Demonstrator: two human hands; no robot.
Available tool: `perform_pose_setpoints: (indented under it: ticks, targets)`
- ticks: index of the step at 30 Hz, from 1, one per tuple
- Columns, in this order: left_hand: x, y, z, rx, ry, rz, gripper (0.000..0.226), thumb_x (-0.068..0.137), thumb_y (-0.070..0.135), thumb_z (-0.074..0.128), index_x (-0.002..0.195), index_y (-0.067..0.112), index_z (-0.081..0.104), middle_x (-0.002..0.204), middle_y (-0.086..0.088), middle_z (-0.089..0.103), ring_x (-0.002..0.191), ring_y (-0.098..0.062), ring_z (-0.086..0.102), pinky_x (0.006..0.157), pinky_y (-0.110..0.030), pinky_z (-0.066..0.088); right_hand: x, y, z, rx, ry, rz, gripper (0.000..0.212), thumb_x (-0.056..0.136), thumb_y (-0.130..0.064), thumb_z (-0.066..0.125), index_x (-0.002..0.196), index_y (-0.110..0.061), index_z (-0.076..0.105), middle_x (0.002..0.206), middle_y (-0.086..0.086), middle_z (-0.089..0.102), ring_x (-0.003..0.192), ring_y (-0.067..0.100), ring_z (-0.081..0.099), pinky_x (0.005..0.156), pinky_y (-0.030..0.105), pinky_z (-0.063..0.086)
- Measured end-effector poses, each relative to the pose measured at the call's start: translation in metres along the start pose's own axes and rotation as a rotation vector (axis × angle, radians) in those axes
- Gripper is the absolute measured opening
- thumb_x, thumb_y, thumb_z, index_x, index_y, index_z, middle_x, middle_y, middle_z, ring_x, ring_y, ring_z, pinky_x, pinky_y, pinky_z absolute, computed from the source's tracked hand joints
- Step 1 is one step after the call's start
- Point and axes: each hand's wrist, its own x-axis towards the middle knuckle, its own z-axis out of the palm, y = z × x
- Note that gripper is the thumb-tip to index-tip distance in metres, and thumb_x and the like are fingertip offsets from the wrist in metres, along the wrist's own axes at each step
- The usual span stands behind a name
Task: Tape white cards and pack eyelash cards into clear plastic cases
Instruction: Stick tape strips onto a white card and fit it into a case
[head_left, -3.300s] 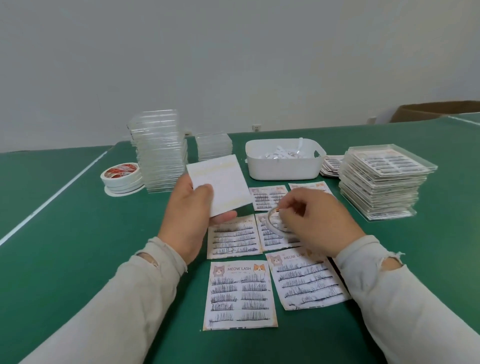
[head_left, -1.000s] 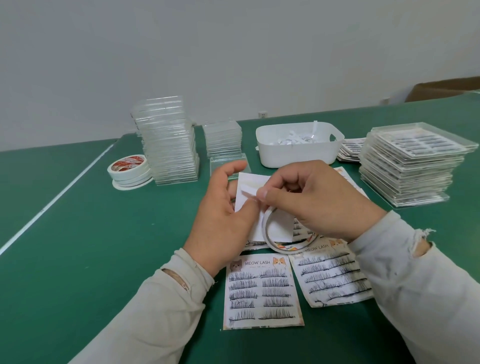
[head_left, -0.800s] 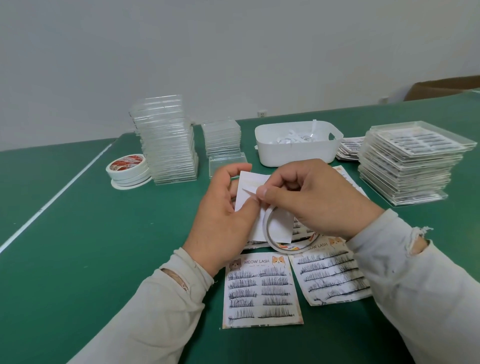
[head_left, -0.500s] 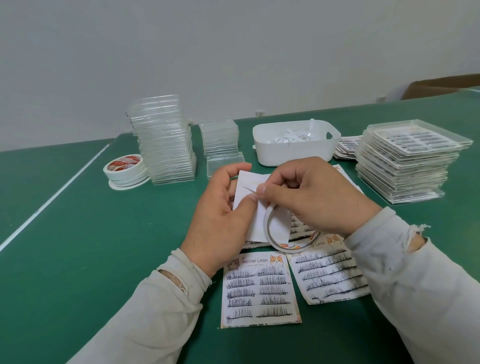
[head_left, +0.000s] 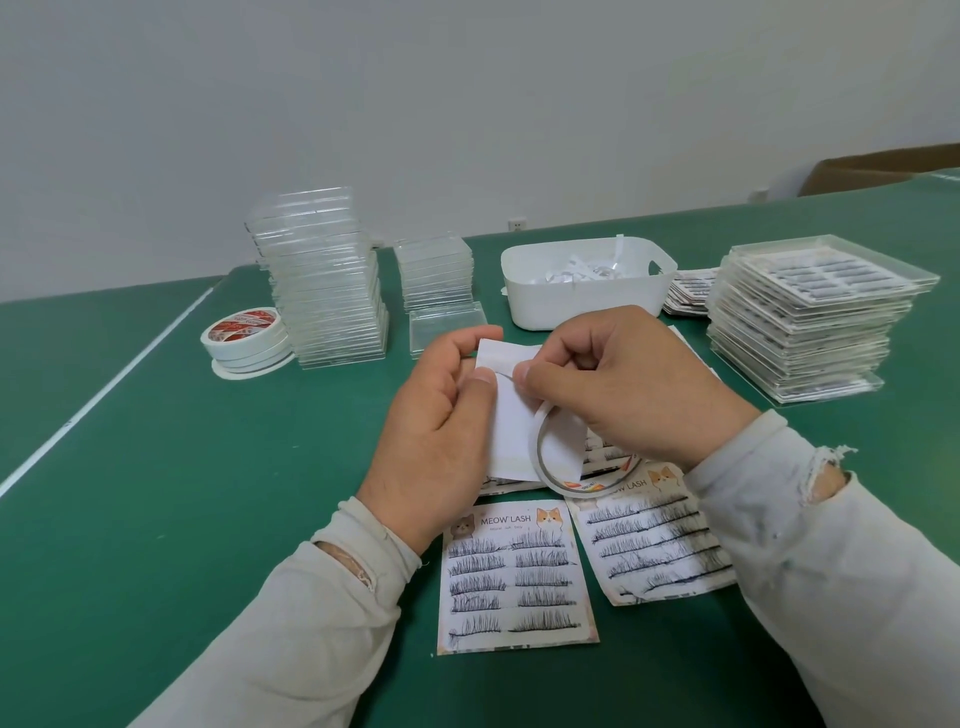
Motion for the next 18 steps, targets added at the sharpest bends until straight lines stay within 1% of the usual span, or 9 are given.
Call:
perform_pose_setpoints:
  ticks: [3,6,15,18]
  targets:
    - [-0.0002,0.0002,0.0002,0.039,0.006,0.01,0.031,0.105,0.006,0.046,0.12,0.029,0.06,0.092,0.014,0.073,0.076,0.0,0.061,0.066,-0.016,0.052,0.0001,-0.0008,0.0003,-0.012,0.028,0.003,0.025,0.086,-0.03,0.076,0.069,-0.011,0.074,0.041,-0.016,0.047,0.039,0.004,0.042,0.043,0.01,0.031]
    - [-0.0005,0.0017,0.0011,0.06,0.009,0.023,0.032,0.105,0.004,0.046,0.119,0.029,0.06,0.091,0.018,0.072,0.074,0.005,0.061,0.066,-0.011,0.05,-0.0001,-0.0016,0.0003,-0.015,0.043,0.011,0.027,0.085,-0.031,0.077,0.066,-0.012,0.072,0.041,-0.016,0.047,0.04,0.003,0.042,0.043,0.01,0.031]
    - [-0.0017,0.003,0.0022,0.082,-0.003,0.038,0.03,0.105,0.005,0.046,0.122,0.025,0.06,0.088,0.021,0.07,0.071,0.005,0.059,0.064,-0.013,0.049,0.0,-0.0025,0.0009,-0.055,0.076,0.051,0.03,0.084,-0.03,0.076,0.063,-0.01,0.068,0.041,-0.015,0.046,0.041,0.004,0.042,0.044,0.011,0.034]
    - [-0.0025,0.0039,0.0025,0.07,-0.008,0.046,0.027,0.103,0.011,0.047,0.121,0.026,0.06,0.087,0.019,0.07,0.072,0.003,0.059,0.064,-0.013,0.05,-0.0001,-0.0026,0.0016,-0.062,0.076,0.057,0.031,0.084,-0.029,0.076,0.061,-0.01,0.066,0.04,-0.015,0.045,0.041,0.003,0.042,0.044,0.011,0.033]
